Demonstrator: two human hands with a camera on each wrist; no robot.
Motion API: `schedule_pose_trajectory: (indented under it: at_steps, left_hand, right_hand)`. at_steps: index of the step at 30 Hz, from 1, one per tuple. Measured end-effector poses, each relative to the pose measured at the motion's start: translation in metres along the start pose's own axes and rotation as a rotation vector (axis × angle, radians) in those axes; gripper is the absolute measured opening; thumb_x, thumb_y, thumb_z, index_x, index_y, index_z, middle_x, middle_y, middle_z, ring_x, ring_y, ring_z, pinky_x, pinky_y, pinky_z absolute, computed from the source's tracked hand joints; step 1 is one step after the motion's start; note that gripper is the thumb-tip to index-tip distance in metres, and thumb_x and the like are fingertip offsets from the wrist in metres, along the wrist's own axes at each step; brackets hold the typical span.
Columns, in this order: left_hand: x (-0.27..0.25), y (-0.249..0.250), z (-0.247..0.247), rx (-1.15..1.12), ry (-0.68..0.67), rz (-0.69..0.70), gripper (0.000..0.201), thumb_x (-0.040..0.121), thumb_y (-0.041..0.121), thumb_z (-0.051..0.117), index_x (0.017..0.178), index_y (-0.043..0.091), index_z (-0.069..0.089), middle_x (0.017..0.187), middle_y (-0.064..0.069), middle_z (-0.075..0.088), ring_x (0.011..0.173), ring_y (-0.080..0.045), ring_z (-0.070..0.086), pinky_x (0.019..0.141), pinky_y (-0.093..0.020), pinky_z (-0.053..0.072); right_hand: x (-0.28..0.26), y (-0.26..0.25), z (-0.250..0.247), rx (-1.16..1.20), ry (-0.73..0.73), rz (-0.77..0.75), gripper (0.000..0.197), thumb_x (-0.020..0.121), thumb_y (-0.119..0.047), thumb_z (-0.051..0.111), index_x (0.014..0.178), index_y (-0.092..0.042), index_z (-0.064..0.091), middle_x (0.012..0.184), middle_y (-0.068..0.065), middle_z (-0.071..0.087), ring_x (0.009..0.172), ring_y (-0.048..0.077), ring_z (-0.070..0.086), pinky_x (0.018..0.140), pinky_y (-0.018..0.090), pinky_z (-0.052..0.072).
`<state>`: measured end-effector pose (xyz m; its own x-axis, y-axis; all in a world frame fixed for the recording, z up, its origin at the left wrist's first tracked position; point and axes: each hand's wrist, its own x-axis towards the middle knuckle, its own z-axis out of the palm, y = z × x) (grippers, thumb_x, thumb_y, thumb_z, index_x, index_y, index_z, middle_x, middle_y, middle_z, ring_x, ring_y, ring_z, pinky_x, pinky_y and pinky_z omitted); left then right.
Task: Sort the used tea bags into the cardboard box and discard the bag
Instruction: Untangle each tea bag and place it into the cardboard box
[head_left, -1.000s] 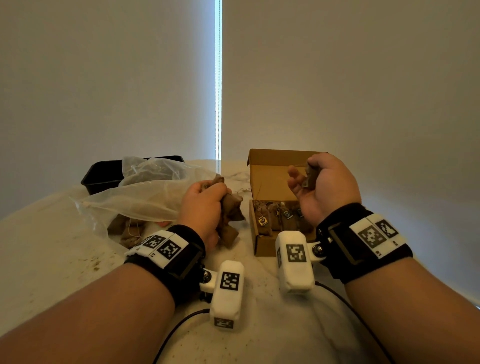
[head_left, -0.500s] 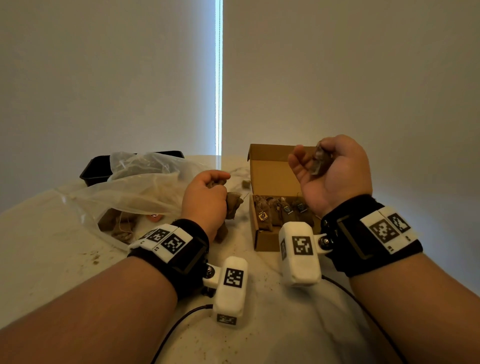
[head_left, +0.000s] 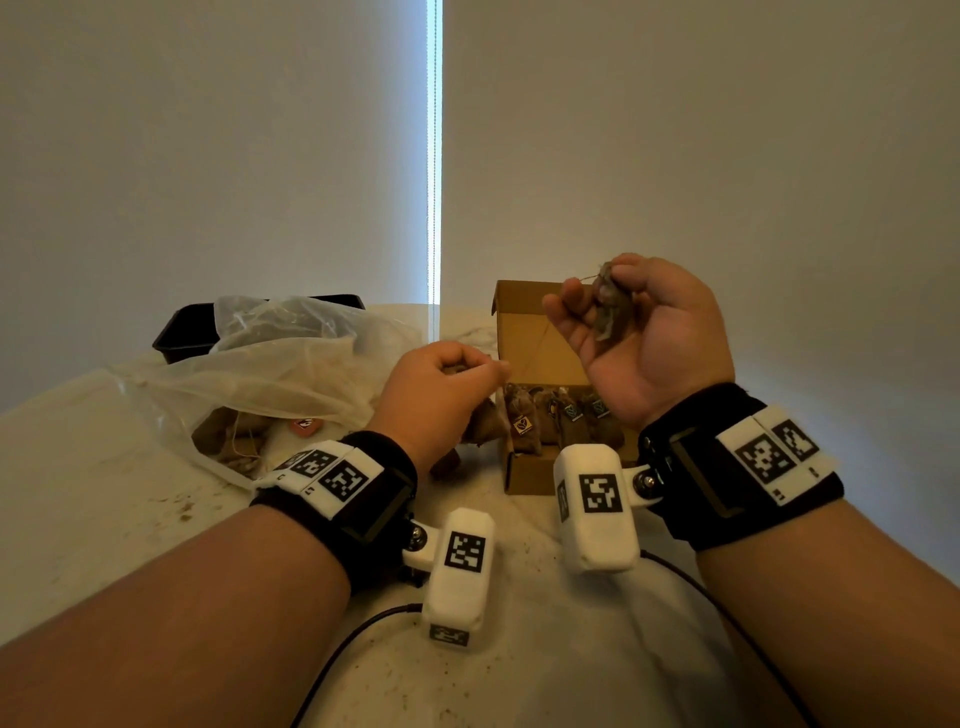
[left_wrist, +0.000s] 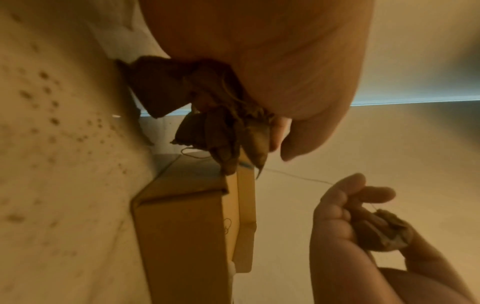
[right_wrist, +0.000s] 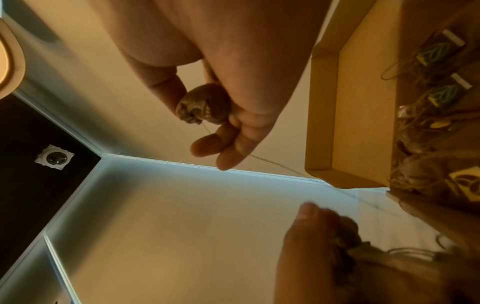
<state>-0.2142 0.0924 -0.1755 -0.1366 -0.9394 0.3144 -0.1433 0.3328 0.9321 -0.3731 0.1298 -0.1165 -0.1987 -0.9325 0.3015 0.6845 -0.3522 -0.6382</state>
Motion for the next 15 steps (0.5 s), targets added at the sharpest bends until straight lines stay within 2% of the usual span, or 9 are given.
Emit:
schedule_pose_trajectory:
  at_steps: [1, 3, 5, 7, 8, 12, 15]
  left_hand:
    - [-0.001, 0.001, 0.001, 0.024, -0.053, 0.016, 0.009, 0.090, 0.027, 0.071, 0.087, 0.018, 0.072, 0.069, 0.005, 0.069, 0.060, -0.011, 0.068, 0.058, -0.024, 0.058]
    - [-0.003, 0.003, 0.002, 0.075, -0.137, 0.042, 0.012, 0.086, 0.031, 0.075, 0.095, 0.022, 0.074, 0.081, 0.008, 0.072, 0.068, -0.003, 0.070, 0.059, -0.015, 0.055]
    - [-0.001, 0.002, 0.002, 0.152, -0.172, 0.059, 0.022, 0.083, 0.036, 0.078, 0.102, 0.027, 0.074, 0.093, 0.010, 0.072, 0.079, -0.003, 0.071, 0.068, -0.017, 0.058]
    - [-0.001, 0.003, 0.003, 0.211, -0.168, 0.066, 0.025, 0.082, 0.038, 0.079, 0.105, 0.030, 0.073, 0.098, 0.011, 0.071, 0.086, -0.003, 0.069, 0.076, -0.021, 0.059]
    - [-0.001, 0.004, 0.003, 0.223, -0.168, 0.071, 0.026, 0.082, 0.038, 0.078, 0.106, 0.031, 0.073, 0.098, 0.012, 0.070, 0.087, -0.002, 0.068, 0.077, -0.021, 0.058]
    - [-0.003, 0.008, 0.006, 0.277, -0.206, 0.092, 0.029, 0.085, 0.038, 0.075, 0.113, 0.029, 0.072, 0.099, 0.012, 0.068, 0.086, -0.001, 0.066, 0.070, -0.014, 0.054]
    - [-0.003, 0.008, 0.007, 0.296, -0.256, 0.113, 0.020, 0.092, 0.032, 0.069, 0.111, 0.030, 0.072, 0.094, 0.014, 0.069, 0.077, 0.001, 0.068, 0.063, -0.008, 0.053]
  right_hand:
    - [0.000, 0.001, 0.000, 0.004, -0.014, 0.004, 0.010, 0.089, -0.005, 0.054, 0.080, -0.009, 0.056, 0.070, 0.009, 0.057, 0.071, 0.027, 0.067, 0.078, 0.045, 0.058]
    - [0.001, 0.003, 0.000, 0.016, -0.043, 0.009, 0.009, 0.089, -0.005, 0.054, 0.081, -0.009, 0.055, 0.071, 0.009, 0.057, 0.073, 0.029, 0.068, 0.079, 0.046, 0.058]
    - [0.000, 0.002, 0.002, 0.030, -0.066, 0.015, 0.009, 0.089, -0.005, 0.053, 0.080, -0.008, 0.056, 0.070, 0.009, 0.057, 0.074, 0.030, 0.069, 0.079, 0.046, 0.058]
    - [-0.002, 0.001, 0.005, 0.043, -0.080, 0.020, 0.012, 0.089, -0.005, 0.052, 0.079, -0.008, 0.056, 0.068, 0.010, 0.057, 0.074, 0.031, 0.069, 0.078, 0.046, 0.058]
    - [-0.004, 0.000, 0.007, 0.050, -0.083, 0.022, 0.013, 0.090, -0.005, 0.051, 0.078, -0.007, 0.056, 0.068, 0.010, 0.057, 0.073, 0.030, 0.069, 0.078, 0.045, 0.058]
    - [-0.009, 0.000, 0.012, 0.076, -0.078, 0.032, 0.015, 0.093, -0.006, 0.049, 0.079, -0.007, 0.055, 0.067, 0.010, 0.057, 0.072, 0.030, 0.070, 0.075, 0.044, 0.059]
    - [-0.010, 0.000, 0.013, 0.074, -0.077, 0.032, 0.016, 0.093, -0.007, 0.049, 0.079, -0.006, 0.055, 0.067, 0.010, 0.056, 0.072, 0.030, 0.070, 0.075, 0.043, 0.059]
